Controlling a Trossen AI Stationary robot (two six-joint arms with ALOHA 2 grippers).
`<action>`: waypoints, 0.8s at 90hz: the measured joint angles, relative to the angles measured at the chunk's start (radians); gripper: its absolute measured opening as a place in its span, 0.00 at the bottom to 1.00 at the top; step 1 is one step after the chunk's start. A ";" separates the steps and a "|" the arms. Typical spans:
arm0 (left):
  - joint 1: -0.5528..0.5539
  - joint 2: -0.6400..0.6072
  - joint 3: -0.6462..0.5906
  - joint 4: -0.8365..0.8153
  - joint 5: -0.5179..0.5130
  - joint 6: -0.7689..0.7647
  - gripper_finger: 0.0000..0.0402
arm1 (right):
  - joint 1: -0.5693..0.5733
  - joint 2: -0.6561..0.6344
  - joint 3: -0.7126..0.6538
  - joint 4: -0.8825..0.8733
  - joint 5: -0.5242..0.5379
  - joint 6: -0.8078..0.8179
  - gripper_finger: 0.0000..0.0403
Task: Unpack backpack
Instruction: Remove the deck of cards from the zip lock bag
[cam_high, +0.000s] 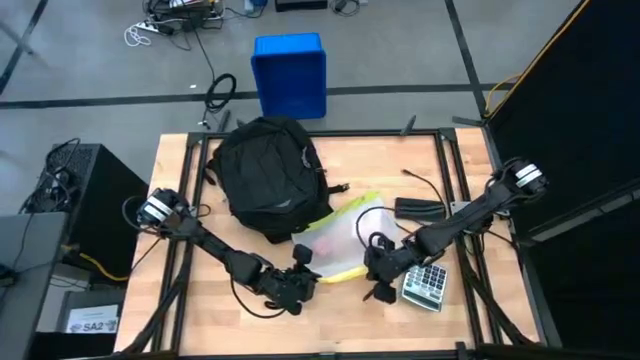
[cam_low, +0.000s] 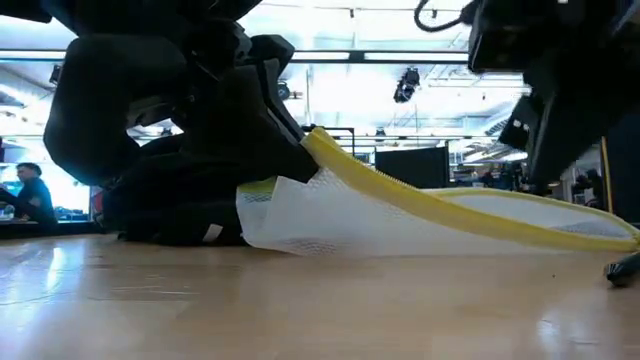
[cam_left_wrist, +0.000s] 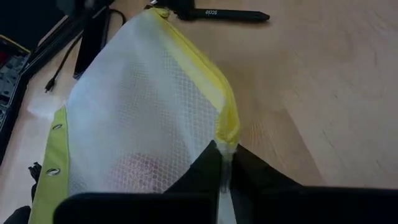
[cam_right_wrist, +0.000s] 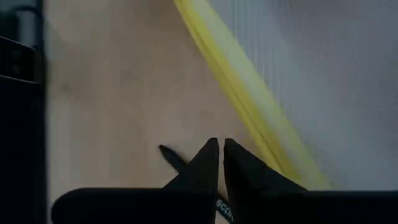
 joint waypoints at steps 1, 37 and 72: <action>0.000 0.000 0.000 0.000 0.000 0.000 0.00 | 0.000 0.009 0.002 0.007 -0.002 -0.003 0.00; 0.000 0.000 0.000 0.000 0.002 -0.002 0.00 | -0.001 0.145 0.167 -0.144 0.247 -0.154 0.00; 0.000 0.000 0.000 -0.001 0.003 -0.006 0.00 | -0.064 0.143 0.175 -0.205 0.275 -0.191 0.00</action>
